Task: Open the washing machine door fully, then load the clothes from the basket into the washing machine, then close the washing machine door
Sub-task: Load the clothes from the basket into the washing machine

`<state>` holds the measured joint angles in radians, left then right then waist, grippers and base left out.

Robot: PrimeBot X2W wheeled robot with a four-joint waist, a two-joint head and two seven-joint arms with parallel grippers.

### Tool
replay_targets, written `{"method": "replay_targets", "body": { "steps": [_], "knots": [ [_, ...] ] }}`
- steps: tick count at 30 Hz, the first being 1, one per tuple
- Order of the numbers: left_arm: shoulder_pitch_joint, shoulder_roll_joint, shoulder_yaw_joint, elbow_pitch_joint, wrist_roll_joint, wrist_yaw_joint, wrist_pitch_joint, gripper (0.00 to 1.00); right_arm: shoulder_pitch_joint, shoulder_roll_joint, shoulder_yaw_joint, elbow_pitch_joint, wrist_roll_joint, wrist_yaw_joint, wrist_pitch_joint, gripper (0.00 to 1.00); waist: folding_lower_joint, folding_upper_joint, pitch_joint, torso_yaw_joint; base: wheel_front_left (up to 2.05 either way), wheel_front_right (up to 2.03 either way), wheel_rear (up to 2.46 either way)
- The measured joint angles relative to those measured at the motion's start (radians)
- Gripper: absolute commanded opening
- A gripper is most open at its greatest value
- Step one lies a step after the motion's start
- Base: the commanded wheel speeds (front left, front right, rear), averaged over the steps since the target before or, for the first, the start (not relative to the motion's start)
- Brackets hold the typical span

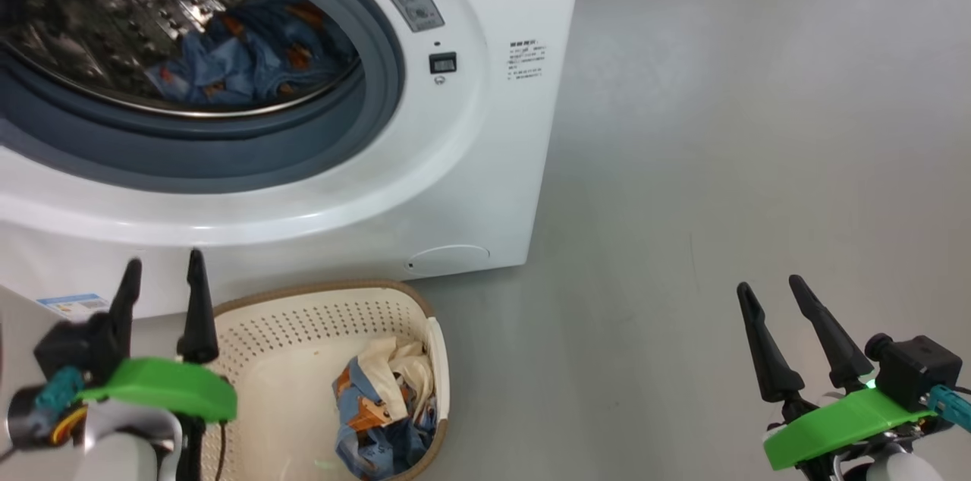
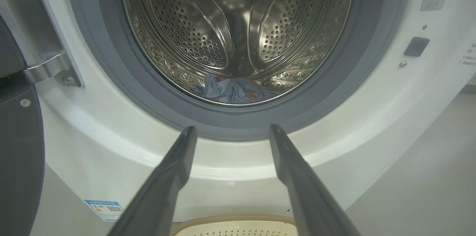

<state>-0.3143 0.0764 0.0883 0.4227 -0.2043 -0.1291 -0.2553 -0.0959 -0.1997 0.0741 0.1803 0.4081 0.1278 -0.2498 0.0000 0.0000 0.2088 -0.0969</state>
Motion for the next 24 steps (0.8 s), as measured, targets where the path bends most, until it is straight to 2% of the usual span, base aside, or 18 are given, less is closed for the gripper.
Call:
{"method": "replay_targets", "body": {
  "steps": [12,19,24],
  "knots": [
    [0.178,-0.022,0.009,-0.106,0.016,0.000,0.000,1.00,0.082,-0.022,-0.032,-0.002,0.009,0.000,0.000,1.00,0.0000,0.0000,-0.079,0.035,0.00,0.00,0.00],
    [0.317,-0.029,0.054,-0.189,0.017,0.000,0.000,1.00,0.142,-0.024,-0.051,-0.008,0.010,0.000,0.000,1.00,0.0000,0.0000,-0.136,0.044,0.00,0.00,0.00],
    [0.359,-0.030,0.057,-0.232,0.018,0.000,0.000,1.00,0.163,-0.025,-0.055,-0.013,0.016,0.000,0.000,1.00,0.0000,0.0000,-0.154,0.047,0.00,0.00,0.00]
  ]
}}
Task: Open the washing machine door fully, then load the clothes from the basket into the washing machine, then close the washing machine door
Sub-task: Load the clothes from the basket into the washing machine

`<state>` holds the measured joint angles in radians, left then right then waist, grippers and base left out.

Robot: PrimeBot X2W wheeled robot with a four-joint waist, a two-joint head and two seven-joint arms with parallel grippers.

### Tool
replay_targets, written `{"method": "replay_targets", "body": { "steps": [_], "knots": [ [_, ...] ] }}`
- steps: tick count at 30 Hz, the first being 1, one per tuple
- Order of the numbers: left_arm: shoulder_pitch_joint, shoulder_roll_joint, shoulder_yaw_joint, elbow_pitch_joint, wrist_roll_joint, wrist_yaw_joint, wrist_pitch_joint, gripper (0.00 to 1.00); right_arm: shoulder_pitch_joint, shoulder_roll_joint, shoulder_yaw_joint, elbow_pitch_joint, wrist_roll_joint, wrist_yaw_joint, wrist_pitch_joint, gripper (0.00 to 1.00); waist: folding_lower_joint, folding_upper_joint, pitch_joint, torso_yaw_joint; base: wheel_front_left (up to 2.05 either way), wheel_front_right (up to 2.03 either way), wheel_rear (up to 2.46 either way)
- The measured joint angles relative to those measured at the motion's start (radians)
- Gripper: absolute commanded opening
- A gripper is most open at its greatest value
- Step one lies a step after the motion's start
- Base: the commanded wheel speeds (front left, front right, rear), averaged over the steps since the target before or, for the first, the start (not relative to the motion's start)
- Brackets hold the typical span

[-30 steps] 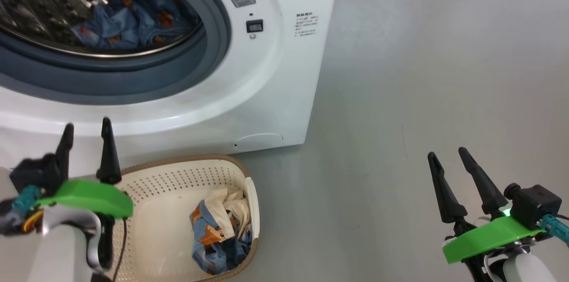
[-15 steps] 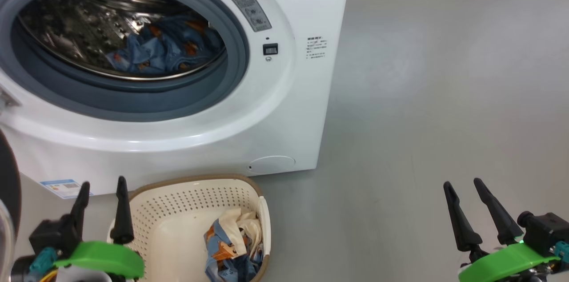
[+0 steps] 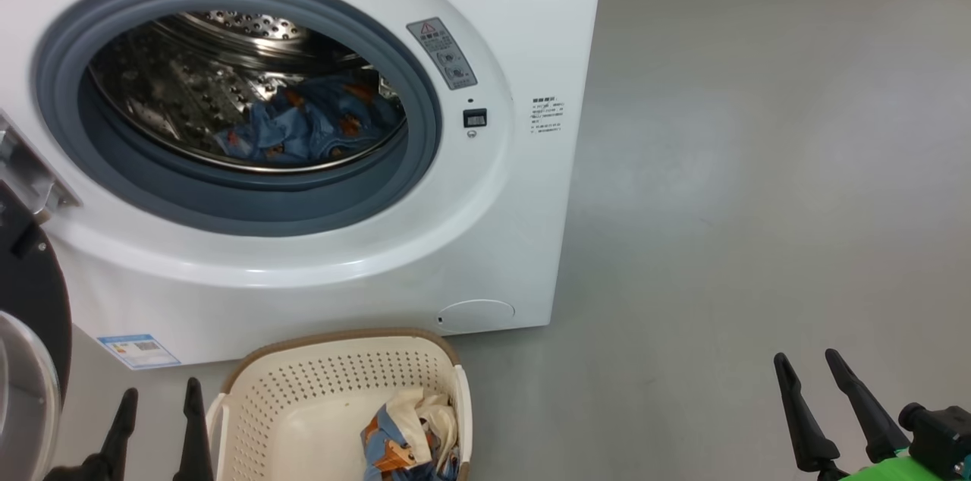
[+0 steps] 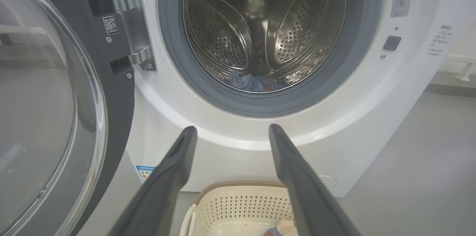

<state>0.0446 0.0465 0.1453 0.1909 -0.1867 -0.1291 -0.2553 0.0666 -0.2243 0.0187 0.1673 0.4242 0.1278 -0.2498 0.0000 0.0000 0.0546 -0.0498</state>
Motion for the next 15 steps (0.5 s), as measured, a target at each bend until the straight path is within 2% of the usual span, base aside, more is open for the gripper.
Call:
{"method": "replay_targets", "body": {
  "steps": [15],
  "knots": [
    [0.081,-0.003,0.004,-0.060,0.000,0.001,0.000,1.00,0.030,-0.001,-0.008,-0.011,0.000,0.000,0.000,1.00,0.0000,0.0000,-0.011,-0.002,0.00,0.00,0.00]
  ]
}}
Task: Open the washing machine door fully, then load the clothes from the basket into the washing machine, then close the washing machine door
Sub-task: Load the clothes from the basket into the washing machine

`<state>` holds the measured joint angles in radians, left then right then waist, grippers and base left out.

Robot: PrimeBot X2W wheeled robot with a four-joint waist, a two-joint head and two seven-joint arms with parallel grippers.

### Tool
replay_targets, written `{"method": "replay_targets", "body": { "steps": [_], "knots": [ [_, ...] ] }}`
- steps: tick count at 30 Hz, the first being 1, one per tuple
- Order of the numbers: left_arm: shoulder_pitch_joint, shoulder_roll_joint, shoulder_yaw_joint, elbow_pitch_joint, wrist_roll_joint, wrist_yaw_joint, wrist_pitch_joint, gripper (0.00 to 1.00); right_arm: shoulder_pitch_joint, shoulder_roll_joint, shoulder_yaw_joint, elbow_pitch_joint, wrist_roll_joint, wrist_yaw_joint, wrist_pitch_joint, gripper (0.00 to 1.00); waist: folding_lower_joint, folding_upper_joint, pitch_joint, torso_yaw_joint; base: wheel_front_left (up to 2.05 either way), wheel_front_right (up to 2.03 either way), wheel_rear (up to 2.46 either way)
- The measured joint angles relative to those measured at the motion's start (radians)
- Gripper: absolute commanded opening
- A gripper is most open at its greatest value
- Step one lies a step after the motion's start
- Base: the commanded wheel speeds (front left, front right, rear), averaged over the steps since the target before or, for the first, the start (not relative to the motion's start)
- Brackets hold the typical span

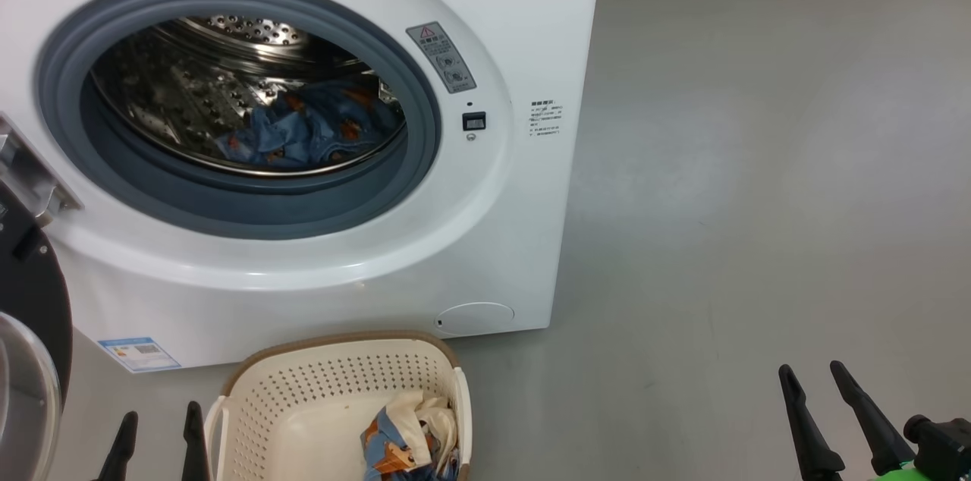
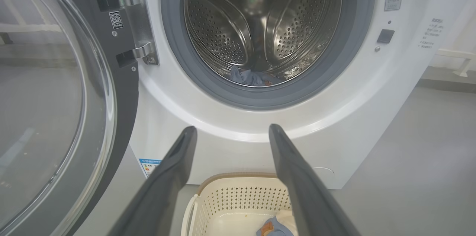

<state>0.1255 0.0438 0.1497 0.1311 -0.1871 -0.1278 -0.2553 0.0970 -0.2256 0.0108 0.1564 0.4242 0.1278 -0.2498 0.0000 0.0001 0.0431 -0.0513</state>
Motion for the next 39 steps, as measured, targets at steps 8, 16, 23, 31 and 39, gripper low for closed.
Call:
{"method": "replay_targets", "body": {
  "steps": [8,16,23,31,39],
  "knots": [
    [-0.002,0.000,-0.008,0.005,-0.012,0.000,0.000,1.00,-0.001,0.002,0.000,-0.005,0.000,0.000,0.000,1.00,0.0000,0.0000,0.015,-0.004,0.00,0.00,0.00],
    [-0.023,0.000,-0.062,0.077,-0.031,0.000,0.000,1.00,-0.034,0.010,0.003,-0.009,0.000,0.000,0.000,1.00,0.0000,0.0000,0.055,-0.010,0.00,0.00,0.00],
    [-0.116,-0.002,-0.105,0.220,-0.031,0.000,0.000,1.00,-0.111,0.034,0.010,-0.016,-0.006,0.000,0.000,1.00,0.0000,0.0000,0.128,-0.019,0.00,0.00,0.00],
    [-0.245,0.021,-0.201,0.371,-0.054,-0.001,0.000,1.00,-0.182,0.057,0.018,-0.017,-0.010,0.000,0.000,1.00,-0.0001,0.0000,0.212,-0.028,0.00,0.00,0.00],
    [-0.364,0.059,-0.312,0.551,-0.122,-0.001,0.000,1.00,-0.242,0.072,0.030,-0.021,-0.018,0.000,0.000,1.00,0.0000,0.0000,0.287,-0.037,0.00,0.00,0.00]
  ]
}}
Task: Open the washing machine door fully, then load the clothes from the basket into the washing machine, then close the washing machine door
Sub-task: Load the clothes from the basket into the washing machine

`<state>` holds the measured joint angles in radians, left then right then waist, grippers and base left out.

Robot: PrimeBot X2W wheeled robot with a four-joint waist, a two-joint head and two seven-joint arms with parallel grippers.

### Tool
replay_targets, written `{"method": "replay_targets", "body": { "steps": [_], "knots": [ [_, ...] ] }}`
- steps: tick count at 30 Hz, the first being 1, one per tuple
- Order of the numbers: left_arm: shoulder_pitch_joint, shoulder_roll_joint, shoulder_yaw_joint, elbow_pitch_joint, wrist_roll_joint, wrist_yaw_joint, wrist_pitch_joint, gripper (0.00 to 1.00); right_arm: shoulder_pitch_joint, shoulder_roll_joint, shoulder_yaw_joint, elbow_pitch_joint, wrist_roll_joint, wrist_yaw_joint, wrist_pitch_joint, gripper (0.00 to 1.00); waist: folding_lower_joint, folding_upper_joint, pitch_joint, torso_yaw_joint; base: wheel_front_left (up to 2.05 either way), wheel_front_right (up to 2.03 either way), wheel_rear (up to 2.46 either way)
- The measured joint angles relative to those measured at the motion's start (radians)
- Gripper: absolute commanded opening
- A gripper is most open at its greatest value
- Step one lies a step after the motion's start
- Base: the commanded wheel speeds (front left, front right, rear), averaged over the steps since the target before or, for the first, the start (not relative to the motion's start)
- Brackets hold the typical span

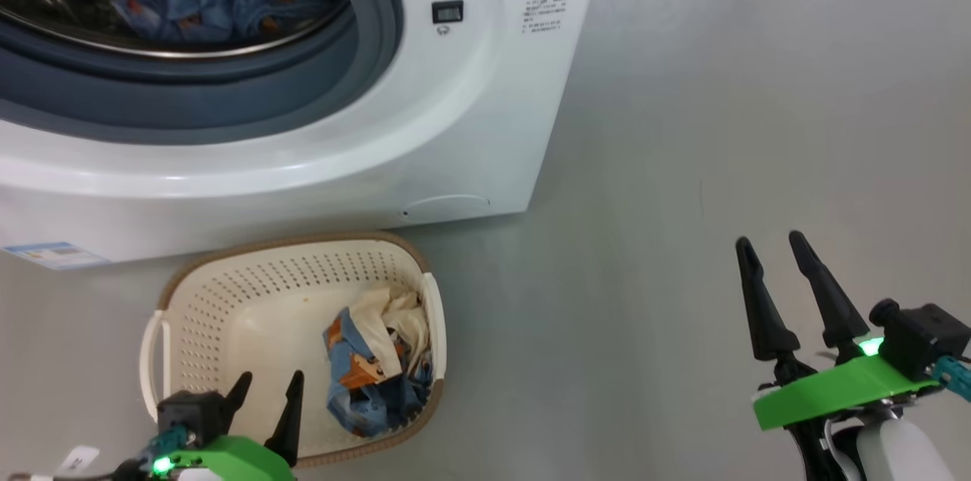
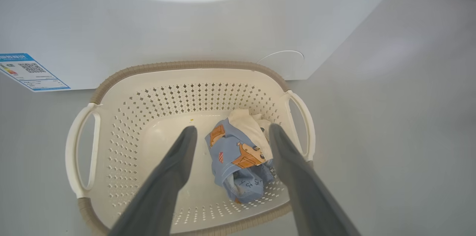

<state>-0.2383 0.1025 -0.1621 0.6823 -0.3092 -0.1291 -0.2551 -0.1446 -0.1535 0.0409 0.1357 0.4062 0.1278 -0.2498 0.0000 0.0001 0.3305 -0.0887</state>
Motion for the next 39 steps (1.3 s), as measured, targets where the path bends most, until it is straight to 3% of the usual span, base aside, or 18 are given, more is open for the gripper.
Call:
{"method": "replay_targets", "body": {
  "steps": [13,39],
  "knots": [
    [-0.233,0.049,-0.204,0.226,-0.109,0.000,0.000,1.00,-0.090,0.023,0.008,-0.019,-0.008,0.000,0.000,1.00,0.0000,0.0000,0.135,-0.017,0.00,0.00,0.00],
    [-0.495,0.146,-0.640,0.332,-0.424,0.000,0.000,1.00,-0.227,0.035,0.019,-0.056,-0.044,0.000,0.000,1.00,-0.0001,0.0000,0.398,-0.029,0.00,0.00,0.00]
  ]
}}
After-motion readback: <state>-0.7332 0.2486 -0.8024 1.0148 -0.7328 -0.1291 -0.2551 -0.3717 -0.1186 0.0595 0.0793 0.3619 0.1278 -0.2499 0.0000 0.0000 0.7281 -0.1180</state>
